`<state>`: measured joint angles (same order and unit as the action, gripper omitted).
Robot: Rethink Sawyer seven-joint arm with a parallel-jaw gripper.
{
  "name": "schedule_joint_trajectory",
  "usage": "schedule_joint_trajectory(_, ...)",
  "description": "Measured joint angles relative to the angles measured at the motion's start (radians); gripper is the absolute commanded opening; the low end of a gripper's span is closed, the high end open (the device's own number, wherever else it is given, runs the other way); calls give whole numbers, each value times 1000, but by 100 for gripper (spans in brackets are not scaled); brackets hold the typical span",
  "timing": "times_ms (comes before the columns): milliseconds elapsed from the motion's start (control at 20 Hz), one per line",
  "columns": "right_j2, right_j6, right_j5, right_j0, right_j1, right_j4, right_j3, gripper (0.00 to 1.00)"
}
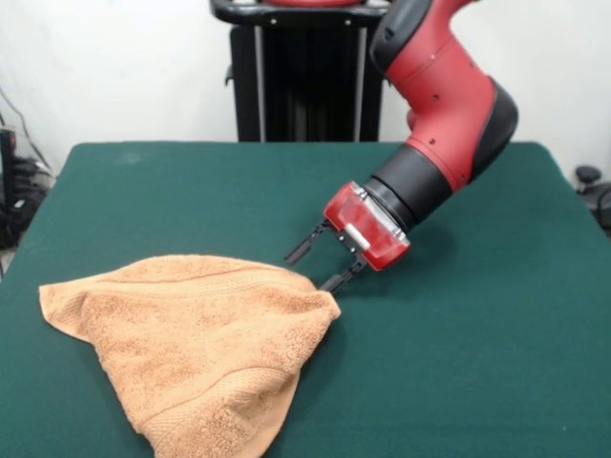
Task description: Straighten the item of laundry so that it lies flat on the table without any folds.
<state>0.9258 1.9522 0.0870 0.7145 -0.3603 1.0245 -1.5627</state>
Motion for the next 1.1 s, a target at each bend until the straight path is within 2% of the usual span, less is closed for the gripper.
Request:
schedule_joint_trajectory(350, 48, 0, -33, 21, -60, 44, 17, 100)
schedule_joint_trajectory(1100, 73, 3, -123, 18, -59, 43, 34, 100)
